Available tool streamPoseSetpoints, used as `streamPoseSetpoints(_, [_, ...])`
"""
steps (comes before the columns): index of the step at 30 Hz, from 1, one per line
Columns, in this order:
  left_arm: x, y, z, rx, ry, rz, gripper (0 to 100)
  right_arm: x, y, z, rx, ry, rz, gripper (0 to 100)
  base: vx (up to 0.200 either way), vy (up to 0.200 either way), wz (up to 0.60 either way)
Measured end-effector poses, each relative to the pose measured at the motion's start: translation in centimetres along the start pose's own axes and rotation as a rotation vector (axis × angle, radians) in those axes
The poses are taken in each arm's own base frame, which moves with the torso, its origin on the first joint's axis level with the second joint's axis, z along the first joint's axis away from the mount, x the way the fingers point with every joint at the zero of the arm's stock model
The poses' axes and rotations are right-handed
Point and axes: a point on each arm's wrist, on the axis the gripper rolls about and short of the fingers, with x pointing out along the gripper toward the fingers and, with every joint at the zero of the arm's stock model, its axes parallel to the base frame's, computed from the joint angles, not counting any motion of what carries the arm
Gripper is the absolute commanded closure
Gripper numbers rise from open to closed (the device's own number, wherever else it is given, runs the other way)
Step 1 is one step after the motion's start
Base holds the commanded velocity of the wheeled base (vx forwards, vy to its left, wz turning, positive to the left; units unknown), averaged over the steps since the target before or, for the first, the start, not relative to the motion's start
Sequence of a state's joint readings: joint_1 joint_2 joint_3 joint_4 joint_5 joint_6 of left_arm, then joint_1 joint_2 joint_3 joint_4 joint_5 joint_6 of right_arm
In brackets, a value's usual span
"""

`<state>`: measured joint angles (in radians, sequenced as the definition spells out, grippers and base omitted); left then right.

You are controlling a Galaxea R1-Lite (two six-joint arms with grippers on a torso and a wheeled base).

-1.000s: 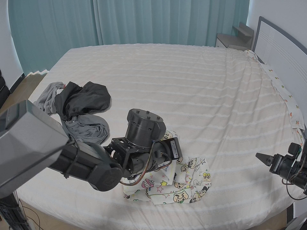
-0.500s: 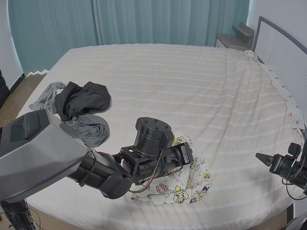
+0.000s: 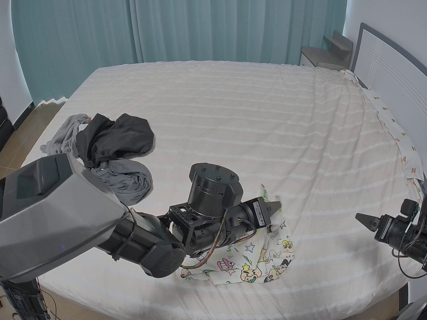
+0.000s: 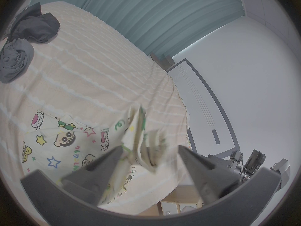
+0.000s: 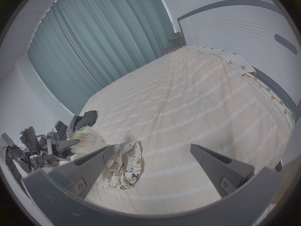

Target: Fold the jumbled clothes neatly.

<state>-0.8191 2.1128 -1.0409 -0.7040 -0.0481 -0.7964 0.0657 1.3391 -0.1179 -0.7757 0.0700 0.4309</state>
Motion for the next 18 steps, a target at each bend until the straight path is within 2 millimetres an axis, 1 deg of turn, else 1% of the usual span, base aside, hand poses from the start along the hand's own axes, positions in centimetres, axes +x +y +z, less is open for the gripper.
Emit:
streamPoseSetpoints(12, [-0.1, 0.0, 0.4, 0.004, -0.028, 0.003, 0, 0.1, -0.1, -0.2, 0.001, 0.015, -0.006, 0, 0.0, 0.0, 0.0])
streamPoseSetpoints(15, [-0.7, 0.3, 0.7, 0.0, -0.031, 0.014, 0, 0.2, 0.0, -0.4, -0.001, 0.024, 0.002, 0, 0.0, 0.0, 0.0])
streamPoseSetpoints(18, [-1.9, 1.0, 0.8, -0.009, -0.025, 0.037, 0, 0.2, 0.1, -0.6, -0.006, 0.038, 0.015, 0, 0.0, 0.0, 0.0])
